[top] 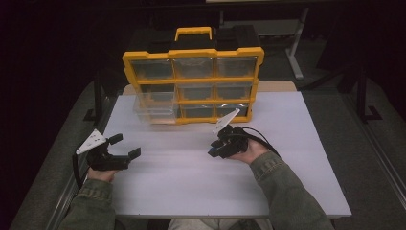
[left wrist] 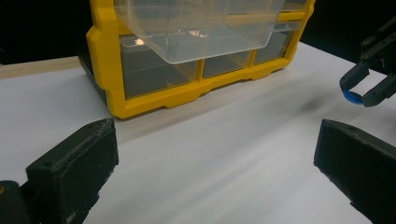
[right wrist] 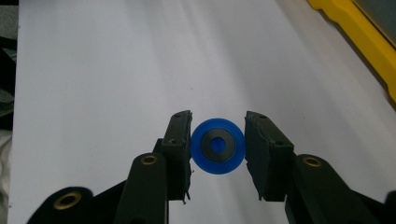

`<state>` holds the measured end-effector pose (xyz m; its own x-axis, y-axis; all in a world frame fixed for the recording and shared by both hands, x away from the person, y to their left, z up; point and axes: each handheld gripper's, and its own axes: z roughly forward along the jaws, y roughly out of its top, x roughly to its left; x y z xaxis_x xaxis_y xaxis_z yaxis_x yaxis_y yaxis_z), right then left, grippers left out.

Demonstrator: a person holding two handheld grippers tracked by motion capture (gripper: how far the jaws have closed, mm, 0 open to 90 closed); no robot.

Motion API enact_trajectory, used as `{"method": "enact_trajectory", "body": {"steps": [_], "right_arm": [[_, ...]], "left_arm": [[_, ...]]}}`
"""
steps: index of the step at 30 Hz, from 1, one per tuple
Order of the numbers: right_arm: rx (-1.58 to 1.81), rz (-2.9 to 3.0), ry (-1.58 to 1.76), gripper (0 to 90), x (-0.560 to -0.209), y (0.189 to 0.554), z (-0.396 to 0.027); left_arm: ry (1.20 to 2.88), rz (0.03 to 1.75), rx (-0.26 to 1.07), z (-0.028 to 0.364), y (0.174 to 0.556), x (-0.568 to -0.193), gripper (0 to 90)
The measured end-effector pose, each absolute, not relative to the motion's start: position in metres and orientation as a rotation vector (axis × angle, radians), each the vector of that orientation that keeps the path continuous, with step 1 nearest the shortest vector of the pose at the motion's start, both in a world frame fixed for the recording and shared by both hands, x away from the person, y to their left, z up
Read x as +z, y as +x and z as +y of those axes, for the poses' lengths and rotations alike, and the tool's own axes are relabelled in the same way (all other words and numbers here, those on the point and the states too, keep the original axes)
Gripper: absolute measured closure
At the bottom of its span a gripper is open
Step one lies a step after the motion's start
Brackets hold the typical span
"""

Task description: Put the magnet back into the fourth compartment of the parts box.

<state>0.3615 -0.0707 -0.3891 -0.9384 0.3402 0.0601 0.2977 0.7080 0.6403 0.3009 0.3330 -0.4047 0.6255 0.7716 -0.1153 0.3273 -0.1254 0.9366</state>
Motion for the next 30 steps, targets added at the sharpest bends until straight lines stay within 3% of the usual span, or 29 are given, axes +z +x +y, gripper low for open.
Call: {"method": "enact_trajectory", "body": {"steps": [30], "right_arm": [[1.078,2.816,0.513,60.9,-0.352,0.37,-0.062]], "left_arm": [[1.722,0.902,0.49,0.333,0.302,-0.405,0.0]]}}
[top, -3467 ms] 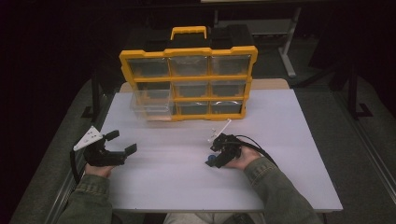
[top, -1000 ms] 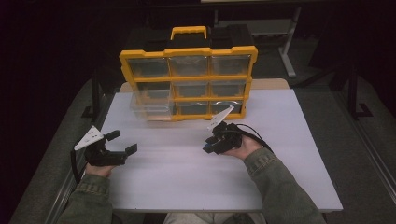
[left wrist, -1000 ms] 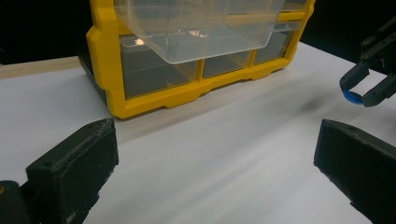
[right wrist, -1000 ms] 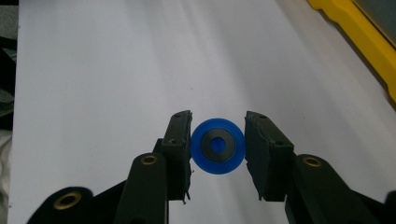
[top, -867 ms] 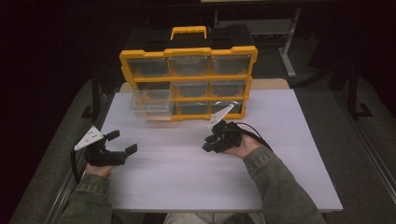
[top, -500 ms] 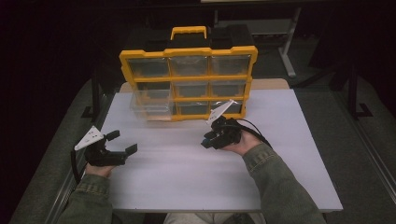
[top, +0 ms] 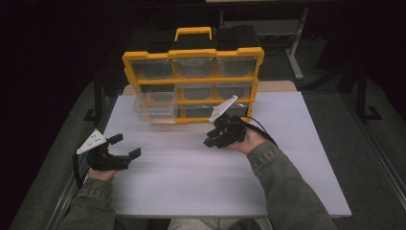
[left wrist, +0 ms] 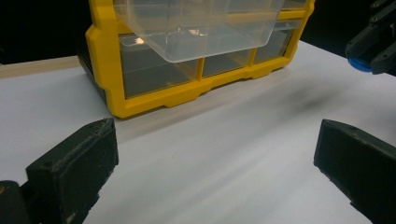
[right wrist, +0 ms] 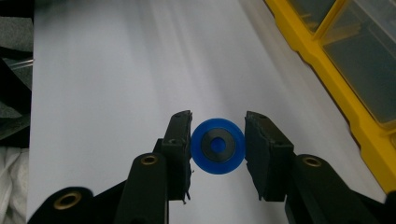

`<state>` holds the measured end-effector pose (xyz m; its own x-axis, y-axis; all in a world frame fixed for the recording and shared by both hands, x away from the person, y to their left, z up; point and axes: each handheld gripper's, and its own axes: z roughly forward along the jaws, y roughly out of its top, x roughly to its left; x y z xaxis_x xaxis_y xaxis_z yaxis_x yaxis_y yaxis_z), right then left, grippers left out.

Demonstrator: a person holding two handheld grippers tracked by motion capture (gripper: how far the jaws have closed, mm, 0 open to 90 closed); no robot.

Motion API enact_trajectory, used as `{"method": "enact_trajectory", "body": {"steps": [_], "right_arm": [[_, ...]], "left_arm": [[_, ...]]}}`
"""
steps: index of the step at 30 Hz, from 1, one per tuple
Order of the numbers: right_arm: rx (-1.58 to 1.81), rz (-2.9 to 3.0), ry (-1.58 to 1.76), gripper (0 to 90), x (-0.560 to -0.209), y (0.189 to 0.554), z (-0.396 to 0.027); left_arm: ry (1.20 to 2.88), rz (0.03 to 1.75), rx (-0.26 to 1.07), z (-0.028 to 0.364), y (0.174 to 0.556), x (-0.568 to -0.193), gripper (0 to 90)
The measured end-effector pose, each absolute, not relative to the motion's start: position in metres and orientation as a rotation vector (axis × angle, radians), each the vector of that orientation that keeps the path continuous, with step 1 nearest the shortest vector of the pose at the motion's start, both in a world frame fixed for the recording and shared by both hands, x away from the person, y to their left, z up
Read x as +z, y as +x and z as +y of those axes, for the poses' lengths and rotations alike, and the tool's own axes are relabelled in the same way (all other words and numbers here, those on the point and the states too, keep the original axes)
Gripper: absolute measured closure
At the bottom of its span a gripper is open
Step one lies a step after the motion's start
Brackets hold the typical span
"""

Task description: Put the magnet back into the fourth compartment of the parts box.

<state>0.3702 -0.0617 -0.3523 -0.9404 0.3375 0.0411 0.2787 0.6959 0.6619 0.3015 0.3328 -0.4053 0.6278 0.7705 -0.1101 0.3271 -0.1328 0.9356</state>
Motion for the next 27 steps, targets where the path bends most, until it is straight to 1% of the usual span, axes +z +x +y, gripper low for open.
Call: {"method": "enact_trajectory", "body": {"steps": [27], "right_arm": [[1.109,2.811,0.462,60.9,-0.317,0.382,-0.042]], "left_arm": [[1.716,0.901,0.486,0.333,0.302,-0.405,0.0]]}}
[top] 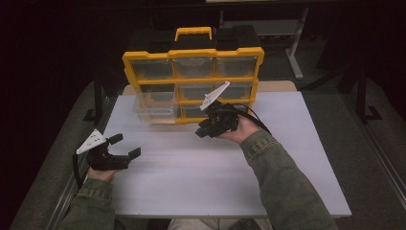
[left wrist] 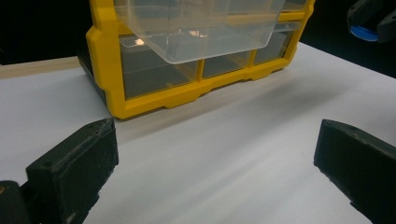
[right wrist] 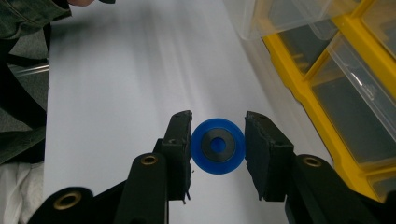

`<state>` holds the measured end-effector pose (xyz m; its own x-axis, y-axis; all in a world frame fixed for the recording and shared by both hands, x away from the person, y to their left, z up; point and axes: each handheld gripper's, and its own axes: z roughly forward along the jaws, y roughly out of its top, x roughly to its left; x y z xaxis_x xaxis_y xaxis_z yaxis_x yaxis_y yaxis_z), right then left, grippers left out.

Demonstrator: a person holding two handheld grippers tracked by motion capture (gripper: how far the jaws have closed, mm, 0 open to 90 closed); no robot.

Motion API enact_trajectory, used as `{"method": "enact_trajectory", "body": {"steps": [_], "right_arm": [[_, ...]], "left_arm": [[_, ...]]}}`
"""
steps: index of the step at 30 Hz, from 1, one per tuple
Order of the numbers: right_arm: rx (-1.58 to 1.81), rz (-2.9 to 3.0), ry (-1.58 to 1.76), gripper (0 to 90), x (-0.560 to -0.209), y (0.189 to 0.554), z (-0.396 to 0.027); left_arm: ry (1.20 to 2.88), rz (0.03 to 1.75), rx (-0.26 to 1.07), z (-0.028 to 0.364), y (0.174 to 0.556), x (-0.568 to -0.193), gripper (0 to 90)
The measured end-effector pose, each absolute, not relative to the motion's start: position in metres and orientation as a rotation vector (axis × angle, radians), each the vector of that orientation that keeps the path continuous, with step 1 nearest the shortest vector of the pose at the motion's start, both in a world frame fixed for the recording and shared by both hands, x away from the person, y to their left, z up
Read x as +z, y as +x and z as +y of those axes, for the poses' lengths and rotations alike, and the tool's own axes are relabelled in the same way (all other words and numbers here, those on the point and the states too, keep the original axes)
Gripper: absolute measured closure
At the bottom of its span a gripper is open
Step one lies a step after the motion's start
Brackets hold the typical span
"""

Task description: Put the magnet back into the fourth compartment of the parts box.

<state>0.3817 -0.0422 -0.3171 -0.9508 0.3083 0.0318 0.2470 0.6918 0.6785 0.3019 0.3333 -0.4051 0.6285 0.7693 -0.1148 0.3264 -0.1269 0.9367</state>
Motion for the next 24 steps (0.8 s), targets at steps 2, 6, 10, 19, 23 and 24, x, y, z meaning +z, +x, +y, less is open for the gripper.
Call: {"method": "enact_trajectory", "body": {"steps": [2,6,10,19,23,24], "right_arm": [[1.109,2.812,0.459,60.9,-0.315,0.382,-0.041],[1.103,2.809,0.447,60.9,-0.311,0.384,-0.038],[1.104,2.807,0.439,60.9,-0.307,0.385,-0.036],[1.101,2.807,0.424,60.9,-0.299,0.387,-0.029],[1.095,2.806,0.423,60.9,-0.297,0.388,-0.027],[1.09,2.807,0.423,60.9,-0.296,0.388,-0.026]], "left_arm": [[1.716,0.901,0.486,0.333,0.302,-0.405,0.0],[1.716,0.9,0.487,0.334,0.302,-0.405,0.0],[1.717,0.899,0.487,0.334,0.302,-0.405,0.0],[1.716,0.898,0.488,0.334,0.302,-0.405,0.0],[1.716,0.898,0.488,0.334,0.302,-0.405,0.0],[1.717,0.898,0.487,0.334,0.302,-0.405,0.0]]}}
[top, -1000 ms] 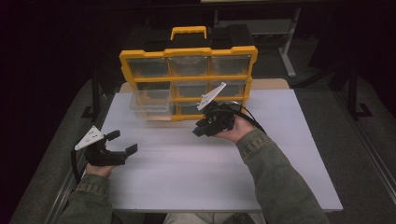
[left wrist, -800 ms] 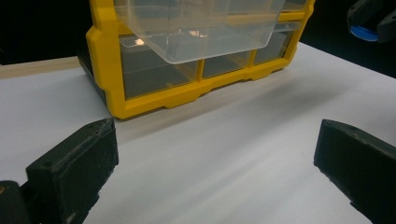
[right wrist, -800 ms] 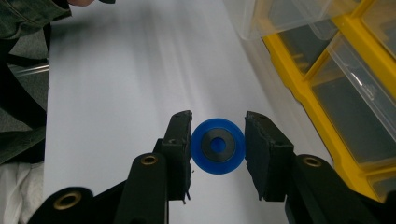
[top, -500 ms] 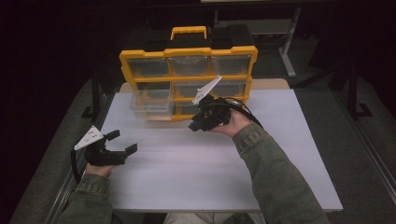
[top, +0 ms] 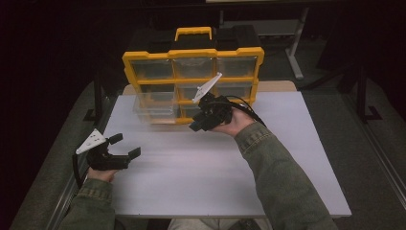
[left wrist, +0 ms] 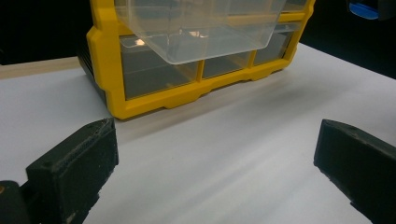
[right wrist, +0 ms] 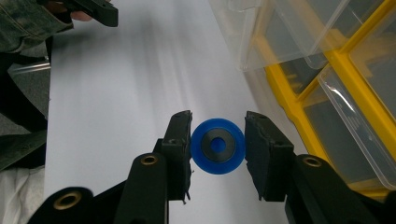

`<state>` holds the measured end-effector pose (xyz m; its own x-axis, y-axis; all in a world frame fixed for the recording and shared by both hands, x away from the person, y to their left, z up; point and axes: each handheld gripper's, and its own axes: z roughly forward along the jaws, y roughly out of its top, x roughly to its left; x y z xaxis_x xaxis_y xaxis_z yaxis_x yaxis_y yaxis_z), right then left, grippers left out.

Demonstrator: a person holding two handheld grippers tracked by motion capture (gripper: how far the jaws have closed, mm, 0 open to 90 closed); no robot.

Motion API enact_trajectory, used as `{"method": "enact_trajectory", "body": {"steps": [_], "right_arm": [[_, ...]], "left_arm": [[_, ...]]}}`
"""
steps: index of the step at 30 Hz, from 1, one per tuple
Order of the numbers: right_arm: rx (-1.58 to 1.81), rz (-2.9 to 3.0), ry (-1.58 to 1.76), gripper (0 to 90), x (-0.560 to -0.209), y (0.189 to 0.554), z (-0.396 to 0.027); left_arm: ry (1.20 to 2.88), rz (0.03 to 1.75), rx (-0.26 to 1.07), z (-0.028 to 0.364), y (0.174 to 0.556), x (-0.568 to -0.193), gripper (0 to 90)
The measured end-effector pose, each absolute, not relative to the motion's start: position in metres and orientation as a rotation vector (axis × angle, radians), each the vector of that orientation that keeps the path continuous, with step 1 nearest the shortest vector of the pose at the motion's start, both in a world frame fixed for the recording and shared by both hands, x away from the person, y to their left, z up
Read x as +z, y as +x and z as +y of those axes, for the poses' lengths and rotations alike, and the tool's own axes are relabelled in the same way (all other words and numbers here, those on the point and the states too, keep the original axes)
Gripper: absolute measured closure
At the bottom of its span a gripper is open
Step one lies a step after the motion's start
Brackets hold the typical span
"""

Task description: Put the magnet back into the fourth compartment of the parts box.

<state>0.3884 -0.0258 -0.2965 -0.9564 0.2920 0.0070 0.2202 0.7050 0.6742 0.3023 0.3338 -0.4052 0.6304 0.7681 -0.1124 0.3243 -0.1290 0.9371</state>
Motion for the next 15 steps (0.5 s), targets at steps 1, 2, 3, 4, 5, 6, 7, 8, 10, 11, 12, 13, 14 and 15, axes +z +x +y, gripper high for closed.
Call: {"method": "enact_trajectory", "body": {"steps": [1,2,3,4,5,6,7,8,10,11,12,13,14,15], "right_arm": [[1.082,2.809,0.42,60.9,-0.296,0.389,-0.025],[1.077,2.81,0.418,60.9,-0.295,0.389,-0.024],[1.077,2.809,0.416,60.9,-0.295,0.39,-0.024],[1.079,2.809,0.419,60.8,-0.293,0.39,-0.023],[1.08,2.808,0.418,60.9,-0.292,0.391,-0.022],[1.079,2.808,0.412,60.9,-0.291,0.392,-0.021],[1.082,2.807,0.413,60.9,-0.29,0.392,-0.021],[1.083,2.807,0.413,60.9,-0.29,0.392,-0.02],[1.081,2.807,0.407,60.9,-0.288,0.393,-0.018],[1.084,2.808,0.406,60.9,-0.287,0.393,-0.017],[1.083,2.807,0.406,60.9,-0.287,0.394,-0.016],[1.08,2.807,0.404,60.9,-0.286,0.394,-0.016],[1.079,2.806,0.402,60.9,-0.286,0.394,-0.014],[1.079,2.806,0.402,60.9,-0.286,0.394,-0.014]], "left_arm": [[1.716,0.897,0.486,0.333,0.302,-0.405,0.0],[1.716,0.897,0.487,0.333,0.302,-0.405,0.0],[1.718,0.895,0.487,0.333,0.302,-0.405,0.0],[1.718,0.895,0.487,0.333,0.302,-0.405,0.0],[1.718,0.895,0.486,0.333,0.303,-0.405,0.0],[1.717,0.895,0.486,0.333,0.303,-0.405,0.0],[1.717,0.895,0.486,0.333,0.303,-0.405,0.0],[1.717,0.895,0.486,0.333,0.303,-0.405,0.0],[1.716,0.896,0.485,0.333,0.303,-0.405,0.0],[1.716,0.895,0.486,0.333,0.303,-0.405,0.0],[1.716,0.895,0.486,0.334,0.303,-0.405,0.0],[1.716,0.895,0.486,0.334,0.303,-0.405,0.0],[1.715,0.895,0.485,0.334,0.303,-0.405,0.0],[1.715,0.895,0.486,0.334,0.303,-0.405,0.0]]}}
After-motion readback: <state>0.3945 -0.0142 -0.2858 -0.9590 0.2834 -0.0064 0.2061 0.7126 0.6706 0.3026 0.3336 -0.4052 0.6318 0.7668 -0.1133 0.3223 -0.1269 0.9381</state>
